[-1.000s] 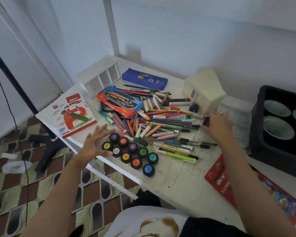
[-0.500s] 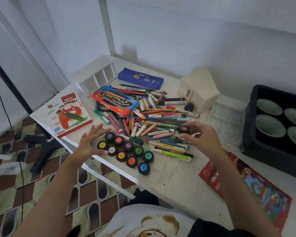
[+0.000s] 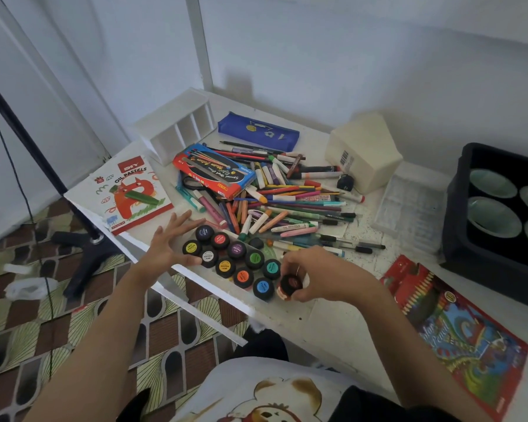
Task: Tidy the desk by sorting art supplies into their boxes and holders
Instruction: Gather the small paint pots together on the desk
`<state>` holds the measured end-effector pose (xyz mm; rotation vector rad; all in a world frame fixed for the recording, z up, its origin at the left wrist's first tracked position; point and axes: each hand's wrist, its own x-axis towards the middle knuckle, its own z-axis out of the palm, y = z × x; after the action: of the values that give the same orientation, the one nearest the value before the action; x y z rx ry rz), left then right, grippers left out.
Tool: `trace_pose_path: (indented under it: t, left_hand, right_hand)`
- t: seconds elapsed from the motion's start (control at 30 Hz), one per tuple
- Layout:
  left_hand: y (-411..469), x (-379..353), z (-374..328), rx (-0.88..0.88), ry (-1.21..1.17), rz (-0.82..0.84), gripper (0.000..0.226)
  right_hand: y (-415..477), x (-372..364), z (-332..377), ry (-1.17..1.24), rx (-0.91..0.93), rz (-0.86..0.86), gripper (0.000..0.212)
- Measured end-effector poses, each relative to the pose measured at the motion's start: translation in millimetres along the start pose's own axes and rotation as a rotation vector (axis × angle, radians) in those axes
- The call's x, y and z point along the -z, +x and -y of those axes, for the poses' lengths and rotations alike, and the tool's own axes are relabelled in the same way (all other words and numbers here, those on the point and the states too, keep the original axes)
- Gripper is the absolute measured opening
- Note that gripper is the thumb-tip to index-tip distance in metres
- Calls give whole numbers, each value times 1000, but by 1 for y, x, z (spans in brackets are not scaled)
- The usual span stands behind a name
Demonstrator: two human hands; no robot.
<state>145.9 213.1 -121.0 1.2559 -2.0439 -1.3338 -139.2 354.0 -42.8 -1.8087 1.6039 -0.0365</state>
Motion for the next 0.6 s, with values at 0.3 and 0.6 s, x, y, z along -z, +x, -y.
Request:
trace_pose_path:
  t: [0.3,0.6]
  left_hand:
    - [0,0,0,-4,2,-1,77]
    - [1,-1,1,-8,1,-10,80]
  right_hand:
    - [13,-9,18,-54,-91,56,35]
    - [17,-6,14,14,-11,67,22]
